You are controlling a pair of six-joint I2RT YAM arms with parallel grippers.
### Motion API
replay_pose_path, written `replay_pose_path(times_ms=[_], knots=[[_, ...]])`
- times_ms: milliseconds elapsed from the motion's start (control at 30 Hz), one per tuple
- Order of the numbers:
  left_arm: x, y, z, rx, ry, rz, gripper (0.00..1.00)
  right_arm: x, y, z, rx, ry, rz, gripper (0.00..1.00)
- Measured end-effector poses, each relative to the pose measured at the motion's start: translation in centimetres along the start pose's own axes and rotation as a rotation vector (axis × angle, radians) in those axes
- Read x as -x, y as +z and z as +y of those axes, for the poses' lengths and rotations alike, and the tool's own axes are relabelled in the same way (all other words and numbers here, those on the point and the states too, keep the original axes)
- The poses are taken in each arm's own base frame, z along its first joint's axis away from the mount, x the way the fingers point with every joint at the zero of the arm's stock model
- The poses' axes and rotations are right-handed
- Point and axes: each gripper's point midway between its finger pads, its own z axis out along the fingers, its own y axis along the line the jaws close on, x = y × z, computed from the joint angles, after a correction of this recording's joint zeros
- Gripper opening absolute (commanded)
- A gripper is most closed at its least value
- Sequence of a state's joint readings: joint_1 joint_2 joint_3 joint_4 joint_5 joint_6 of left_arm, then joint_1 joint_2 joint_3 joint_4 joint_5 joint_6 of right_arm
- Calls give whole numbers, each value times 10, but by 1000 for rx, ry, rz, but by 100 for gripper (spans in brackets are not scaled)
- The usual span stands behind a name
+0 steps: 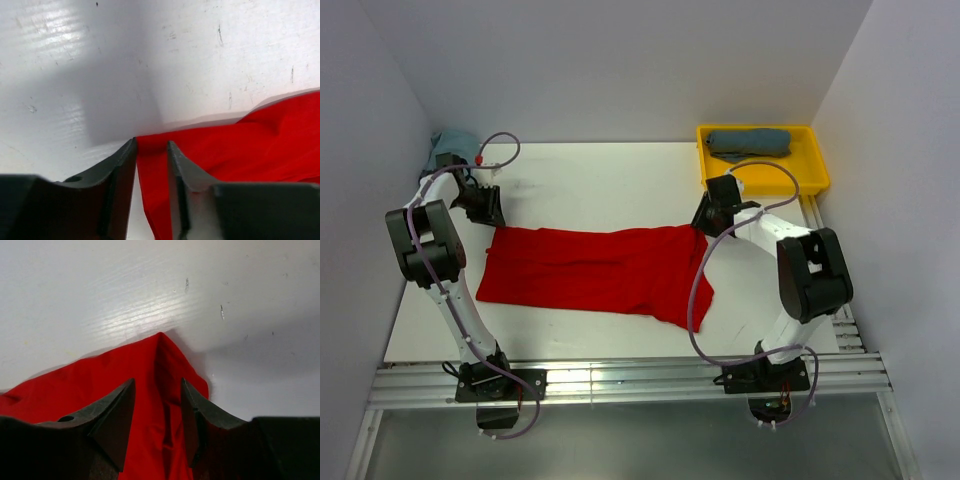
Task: Roll the t-shirts
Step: Fold the tshirt
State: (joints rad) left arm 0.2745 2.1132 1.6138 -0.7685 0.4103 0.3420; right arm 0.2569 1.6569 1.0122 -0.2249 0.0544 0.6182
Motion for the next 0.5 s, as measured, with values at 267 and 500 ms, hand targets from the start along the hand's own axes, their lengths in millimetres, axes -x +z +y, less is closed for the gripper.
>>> replay_pose_path(times_ms=[267,500], knots=[[5,-4,-3,-15,-7,-7,9,-12,36,-1,-28,-17,78,42],[14,-8,-2,-11,0,-25,0,-10,41,-2,-27,-11,83,21]])
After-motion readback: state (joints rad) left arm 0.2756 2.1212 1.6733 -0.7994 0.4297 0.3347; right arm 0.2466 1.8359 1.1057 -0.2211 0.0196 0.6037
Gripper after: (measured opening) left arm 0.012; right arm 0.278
